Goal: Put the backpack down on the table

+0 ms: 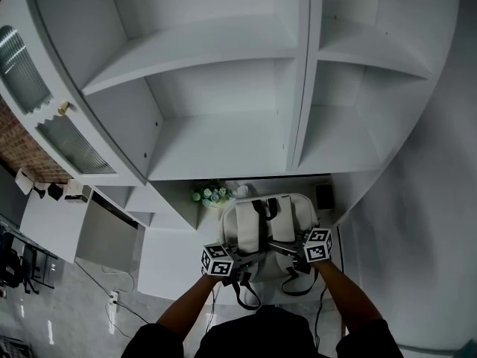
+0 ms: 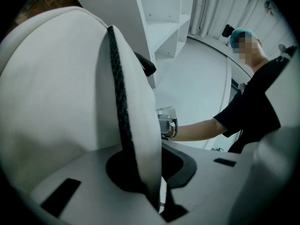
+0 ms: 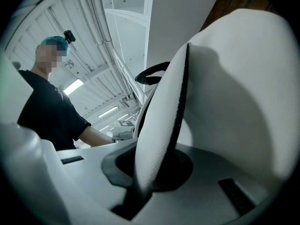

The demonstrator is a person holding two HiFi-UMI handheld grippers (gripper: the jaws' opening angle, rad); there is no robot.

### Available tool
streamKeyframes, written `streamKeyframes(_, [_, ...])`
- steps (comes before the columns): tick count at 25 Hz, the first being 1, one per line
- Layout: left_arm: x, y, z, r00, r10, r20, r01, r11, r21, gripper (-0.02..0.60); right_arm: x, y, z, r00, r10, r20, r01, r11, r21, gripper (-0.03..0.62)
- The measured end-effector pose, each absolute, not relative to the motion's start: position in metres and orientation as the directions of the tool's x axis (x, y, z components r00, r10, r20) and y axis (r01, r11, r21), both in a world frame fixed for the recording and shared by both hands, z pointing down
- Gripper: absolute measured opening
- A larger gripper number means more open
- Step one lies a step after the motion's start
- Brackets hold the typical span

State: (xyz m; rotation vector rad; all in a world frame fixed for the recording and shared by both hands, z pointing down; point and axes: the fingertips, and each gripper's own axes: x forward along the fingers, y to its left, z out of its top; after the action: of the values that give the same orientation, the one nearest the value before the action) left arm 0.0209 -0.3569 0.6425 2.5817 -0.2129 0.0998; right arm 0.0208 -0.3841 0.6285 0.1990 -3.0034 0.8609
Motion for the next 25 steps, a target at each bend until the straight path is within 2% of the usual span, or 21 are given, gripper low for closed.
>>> streamKeyframes(17, [0.025, -0.362, 0.643, 0.979, -0.193, 0.061, -0.195, -0.818, 0.541, 0.044, 0.031, -0.382, 0.636, -0.988, -0.134, 0.081, -0.157, 0.832, -0.532, 0.065])
streamKeyframes(25, [0.015, -0.366, 0.644, 0.965, -0.256, 0.057, -0.244, -0.794, 0.556, 0.136, 0.042, -0.384, 0.639, -0.966, -0.216, 0.141, -0.258, 0.82, -0.511, 0.181])
